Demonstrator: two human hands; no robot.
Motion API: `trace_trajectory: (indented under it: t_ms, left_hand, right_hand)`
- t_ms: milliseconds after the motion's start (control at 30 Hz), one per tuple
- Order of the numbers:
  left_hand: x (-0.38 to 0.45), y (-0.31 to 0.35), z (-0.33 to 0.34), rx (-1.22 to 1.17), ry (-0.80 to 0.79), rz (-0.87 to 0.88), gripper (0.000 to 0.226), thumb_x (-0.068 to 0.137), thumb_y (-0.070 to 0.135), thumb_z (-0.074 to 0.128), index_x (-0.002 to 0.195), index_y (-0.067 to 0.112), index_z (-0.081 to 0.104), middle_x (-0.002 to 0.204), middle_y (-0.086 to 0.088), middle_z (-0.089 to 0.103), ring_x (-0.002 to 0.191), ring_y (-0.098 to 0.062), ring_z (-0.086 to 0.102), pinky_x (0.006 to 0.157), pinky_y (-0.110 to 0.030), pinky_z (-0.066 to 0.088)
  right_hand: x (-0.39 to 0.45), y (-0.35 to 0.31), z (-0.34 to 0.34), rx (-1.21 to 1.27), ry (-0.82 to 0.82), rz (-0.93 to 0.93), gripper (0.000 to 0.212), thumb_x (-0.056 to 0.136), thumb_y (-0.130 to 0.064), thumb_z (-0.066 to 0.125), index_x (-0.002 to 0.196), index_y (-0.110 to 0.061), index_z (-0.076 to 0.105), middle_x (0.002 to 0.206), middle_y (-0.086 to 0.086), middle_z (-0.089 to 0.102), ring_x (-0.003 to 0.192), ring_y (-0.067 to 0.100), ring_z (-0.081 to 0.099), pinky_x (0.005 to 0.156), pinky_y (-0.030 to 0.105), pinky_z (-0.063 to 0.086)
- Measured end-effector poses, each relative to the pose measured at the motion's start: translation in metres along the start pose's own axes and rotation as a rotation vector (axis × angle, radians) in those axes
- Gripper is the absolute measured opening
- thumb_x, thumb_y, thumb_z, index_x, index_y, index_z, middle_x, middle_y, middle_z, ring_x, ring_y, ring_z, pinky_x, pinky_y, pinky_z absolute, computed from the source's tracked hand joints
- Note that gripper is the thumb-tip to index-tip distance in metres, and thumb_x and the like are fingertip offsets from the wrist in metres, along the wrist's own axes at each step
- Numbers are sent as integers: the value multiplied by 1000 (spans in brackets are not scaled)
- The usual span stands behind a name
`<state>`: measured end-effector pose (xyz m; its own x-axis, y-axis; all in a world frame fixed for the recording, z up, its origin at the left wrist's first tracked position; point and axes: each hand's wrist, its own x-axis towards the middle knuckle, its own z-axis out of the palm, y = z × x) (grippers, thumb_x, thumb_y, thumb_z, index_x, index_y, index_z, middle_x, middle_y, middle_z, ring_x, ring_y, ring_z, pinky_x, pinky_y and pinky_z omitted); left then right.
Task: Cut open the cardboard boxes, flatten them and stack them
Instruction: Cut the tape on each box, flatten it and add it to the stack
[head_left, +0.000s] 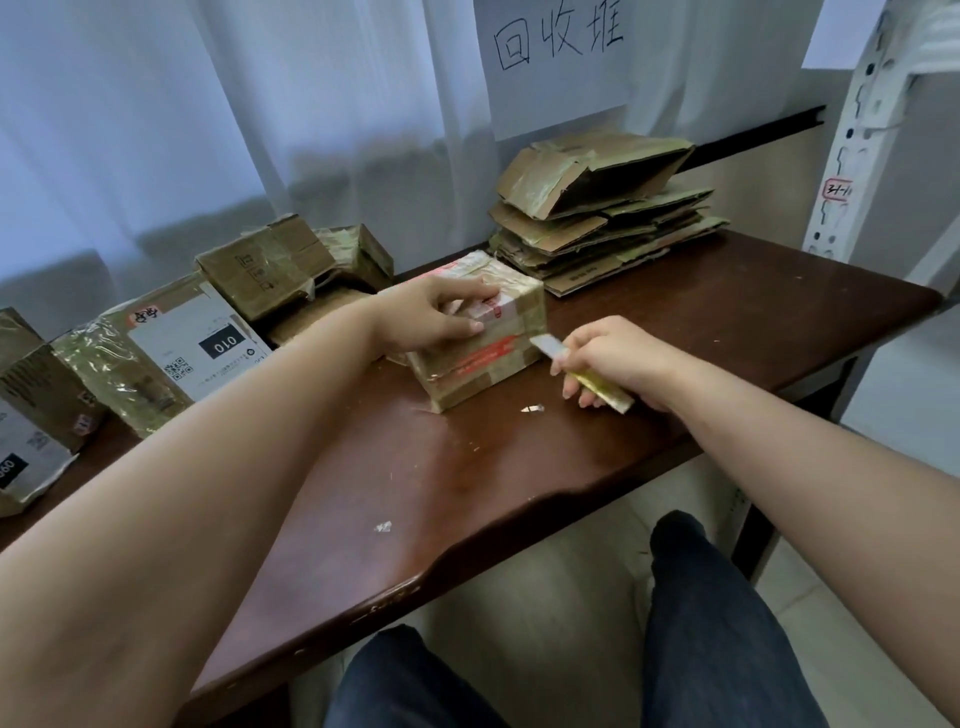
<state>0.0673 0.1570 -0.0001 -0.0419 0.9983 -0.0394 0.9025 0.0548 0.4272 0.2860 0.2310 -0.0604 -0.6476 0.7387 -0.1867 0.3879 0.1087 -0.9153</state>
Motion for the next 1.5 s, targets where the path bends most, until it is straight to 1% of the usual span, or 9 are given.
trace_trajectory:
  t_ms: [100, 167, 267, 367, 800, 1033, 1233, 1367, 1500]
  left_hand:
    - [3, 2, -4, -19, -54, -13, 54, 86, 17, 67, 137, 22, 50, 143, 7, 46, 130, -9, 42, 113, -29, 29]
    - [4, 2, 0, 1, -8, -23, 58, 74, 32, 62, 131, 28, 53, 137, 11, 49, 126, -9, 46, 111, -30, 34]
    - [5, -5, 10, 12, 117, 33, 55, 73, 47, 64, 124, 28, 59, 132, 11, 56, 125, -8, 50, 112, -35, 35]
    - [6, -9, 13, -4, 157, 67, 55, 76, 46, 65, 125, 21, 61, 131, 7, 59, 126, -8, 50, 113, -35, 34]
    - [8, -14, 15, -14, 185, 78, 38, 88, 29, 69, 124, 23, 60, 132, 7, 58, 125, -9, 50, 112, -35, 34]
    - [8, -15, 15, -21, 187, 69, 36, 89, 28, 69, 124, 24, 60, 131, 8, 58, 125, -10, 51, 112, -37, 35]
    - [9, -12, 15, -15, 193, 66, 37, 89, 27, 68, 125, 22, 59, 131, 7, 58, 125, -11, 50, 111, -35, 35]
    - [7, -10, 16, -23, 193, 71, 36, 90, 24, 67, 125, 21, 59, 131, 8, 57, 124, -9, 50, 110, -30, 35]
    - [7, -10, 16, -30, 191, 68, 35, 90, 24, 67, 125, 21, 60, 130, 9, 57, 123, -9, 51, 110, -31, 36]
  right_hand:
    - [10, 13, -11, -157, 240, -107, 16, 89, -19, 52, 79, -18, 64, 62, -1, 69, 59, 19, 62, 64, 35, 53]
    - [12, 19, -12, -359, 352, -163, 17, 91, -33, 49, 84, -24, 61, 68, -7, 70, 77, 17, 63, 76, 37, 50]
    - [17, 27, -8, -451, 436, -230, 21, 94, -43, 45, 91, -27, 57, 82, -4, 70, 88, 23, 62, 79, 38, 49]
    - [24, 32, -2, -413, 461, -275, 20, 95, -44, 45, 93, -27, 55, 83, -2, 69, 90, 26, 63, 80, 40, 49]
    - [28, 32, 3, -392, 492, -399, 17, 97, -38, 46, 98, -26, 57, 82, 0, 68, 87, 29, 61, 75, 40, 50]
    - [27, 33, 8, -613, 517, -411, 20, 99, -31, 45, 113, -22, 55, 97, 13, 68, 91, 40, 60, 72, 38, 44]
    - [27, 33, 7, -503, 555, -461, 22, 101, -30, 41, 111, -14, 53, 92, 13, 67, 88, 39, 59, 63, 34, 35]
    - [29, 32, 9, -482, 527, -465, 21, 101, -30, 41, 107, -14, 52, 87, 12, 65, 85, 38, 59, 65, 38, 42]
    - [30, 31, 10, -471, 511, -461, 19, 101, -29, 42, 105, -14, 53, 86, 11, 64, 85, 38, 58, 66, 40, 44]
